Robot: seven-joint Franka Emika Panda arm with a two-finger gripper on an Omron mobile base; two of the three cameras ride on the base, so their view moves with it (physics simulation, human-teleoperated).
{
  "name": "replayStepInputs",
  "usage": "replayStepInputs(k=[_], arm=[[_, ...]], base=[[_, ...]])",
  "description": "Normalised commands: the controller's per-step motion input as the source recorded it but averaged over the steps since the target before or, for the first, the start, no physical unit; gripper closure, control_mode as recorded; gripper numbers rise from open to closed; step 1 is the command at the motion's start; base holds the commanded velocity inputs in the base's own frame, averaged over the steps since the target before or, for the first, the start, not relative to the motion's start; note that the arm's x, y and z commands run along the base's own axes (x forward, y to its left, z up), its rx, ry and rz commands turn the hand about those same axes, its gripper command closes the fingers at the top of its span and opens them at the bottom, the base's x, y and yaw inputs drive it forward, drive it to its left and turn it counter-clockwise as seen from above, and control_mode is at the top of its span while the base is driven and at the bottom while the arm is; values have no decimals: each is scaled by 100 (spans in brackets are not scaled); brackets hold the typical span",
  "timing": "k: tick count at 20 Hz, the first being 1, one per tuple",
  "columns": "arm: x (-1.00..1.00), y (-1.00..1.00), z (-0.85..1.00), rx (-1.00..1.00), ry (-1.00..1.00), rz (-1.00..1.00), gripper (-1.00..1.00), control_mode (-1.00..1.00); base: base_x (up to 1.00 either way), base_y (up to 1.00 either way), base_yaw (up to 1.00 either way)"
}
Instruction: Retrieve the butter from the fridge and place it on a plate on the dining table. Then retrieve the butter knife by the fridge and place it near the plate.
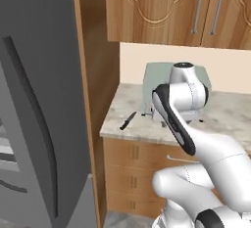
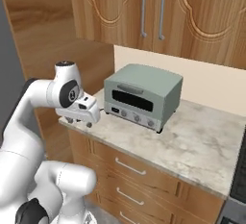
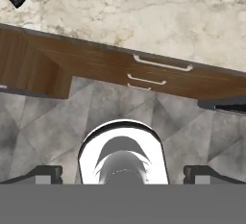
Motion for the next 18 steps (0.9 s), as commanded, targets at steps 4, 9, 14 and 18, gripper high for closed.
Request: replayStepInputs(k=[4,9,14,18], arm=[[0,0,0,0,0,0,-100,100],[0,0,0,0,0,0,-100,100],[0,0,0,0,0,0,-100,100],[0,0,0,0,0,0,-100,100]], base=[[49,30,0],[40,27,0],[51,9,0],[55,0,0]])
